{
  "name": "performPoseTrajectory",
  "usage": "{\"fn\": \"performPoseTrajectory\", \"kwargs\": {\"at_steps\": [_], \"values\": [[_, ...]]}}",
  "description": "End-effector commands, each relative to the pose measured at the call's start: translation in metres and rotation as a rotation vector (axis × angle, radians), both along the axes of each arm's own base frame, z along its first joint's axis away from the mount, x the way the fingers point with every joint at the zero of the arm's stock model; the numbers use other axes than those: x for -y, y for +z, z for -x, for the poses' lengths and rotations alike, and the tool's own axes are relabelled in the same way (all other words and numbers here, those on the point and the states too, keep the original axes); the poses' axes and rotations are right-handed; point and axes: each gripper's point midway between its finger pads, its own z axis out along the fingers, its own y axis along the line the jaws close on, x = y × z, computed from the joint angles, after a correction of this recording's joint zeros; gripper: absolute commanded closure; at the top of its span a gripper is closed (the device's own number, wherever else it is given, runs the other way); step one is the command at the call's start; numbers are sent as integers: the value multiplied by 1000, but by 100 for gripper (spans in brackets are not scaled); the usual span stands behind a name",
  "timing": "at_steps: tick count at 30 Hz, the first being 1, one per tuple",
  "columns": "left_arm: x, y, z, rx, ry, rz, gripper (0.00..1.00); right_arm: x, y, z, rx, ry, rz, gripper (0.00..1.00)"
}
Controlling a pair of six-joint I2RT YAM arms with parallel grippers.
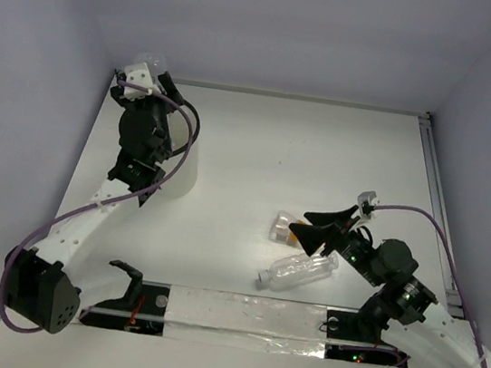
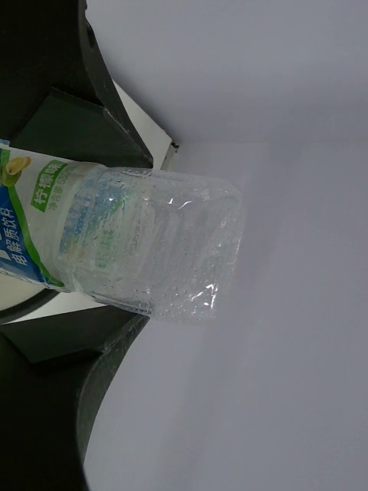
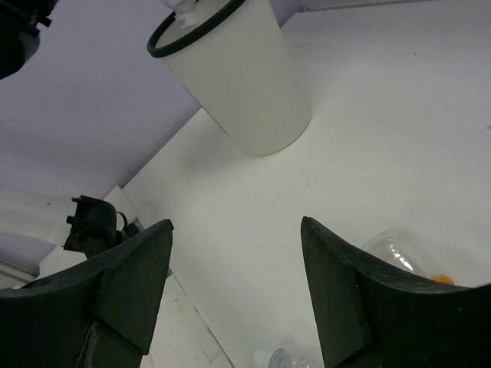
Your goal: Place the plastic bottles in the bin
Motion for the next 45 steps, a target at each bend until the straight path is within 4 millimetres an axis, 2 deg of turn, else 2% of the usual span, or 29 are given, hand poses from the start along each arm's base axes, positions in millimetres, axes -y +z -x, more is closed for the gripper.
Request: {"fn": "performPoseTrajectory", "kwargs": {"at_steps": [1,6,10,13,14,17,20,22,23,25,26,27,29,30,31,32,33,34,35,36,37,38,39,40,41,42,43,44,45], "values": [[-5,21,-3,124,15,11,56,-6,9,9,53,59,-20,27],[0,-17,-20,71,-2,67,56,-9,7,8,57,69,-16,27],[-4,-34,-15,63,12,137,50,-13,6,7,64,79,-15,27],[-5,-41,-8,63,2,169,40,-16,6,6,72,85,-14,27],[-5,-41,-6,63,-3,179,28,-16,7,5,73,83,-16,27],[-8,-42,2,62,-2,204,10,-16,4,4,64,76,-2,26],[-8,-37,11,63,-11,210,1,-12,-2,0,39,46,22,27],[-7,-29,17,71,-31,208,1,-8,-5,-5,18,10,40,28],[-6,-26,19,74,-46,205,1,-7,-13,-6,-5,0,66,32],[-3,-13,27,87,-74,209,1,-3,-15,-12,-21,-38,83,41],[-2,-8,29,91,-84,217,1,-2,-21,-12,-37,-41,103,46],[-3,-1,35,102,-94,225,1,-1,-23,-15,-48,-57,114,63],[5,12,41,99,-153,221,3,4,-31,-17,-87,-86,155,77],[10,23,50,118,-198,240,5,7,-37,-23,-109,-122,186,78],[14,27,56,100,-236,239,9,10,-40,-27,-137,-151,199,79],[25,31,61,94,-305,239,26,11,-38,-29,-152,-167,212,80],[28,40,73,113,-351,269,33,8,-43,-34,-166,-175,249,79],[33,35,79,83,-388,269,39,9,-44,-39,-180,-199,273,79],[43,34,86,72,-459,265,53,10,-34,-44,-196,-226,285,74],[44,39,99,84,-494,268,57,11,-34,-49,-205,-250,309,70],[48,27,104,39,-519,270,59,6,-47,-55,-229,-250,384,63],[51,29,116,44,-562,261,61,9,-58,-56,-257,-258,452,47],[52,24,121,23,-575,255,61,9,-50,-62,-253,-280,474,38],[54,12,125,-25,-584,239,61,8,-66,-66,-288,-286,543,30],[56,9,131,-33,-605,230,61,7,-69,-67,-298,-283,570,24],[53,10,140,-20,-612,225,61,-1,-63,-67,-289,-250,570,19],[52,-3,143,-57,-610,218,60,-4,-63,-69,-285,-236,587,16],[51,-5,146,-58,-613,214,60,-5,-72,-69,-314,-231,637,11],[48,-4,154,-44,-616,215,59,-9,-72,-69,-322,-211,653,10]]}}
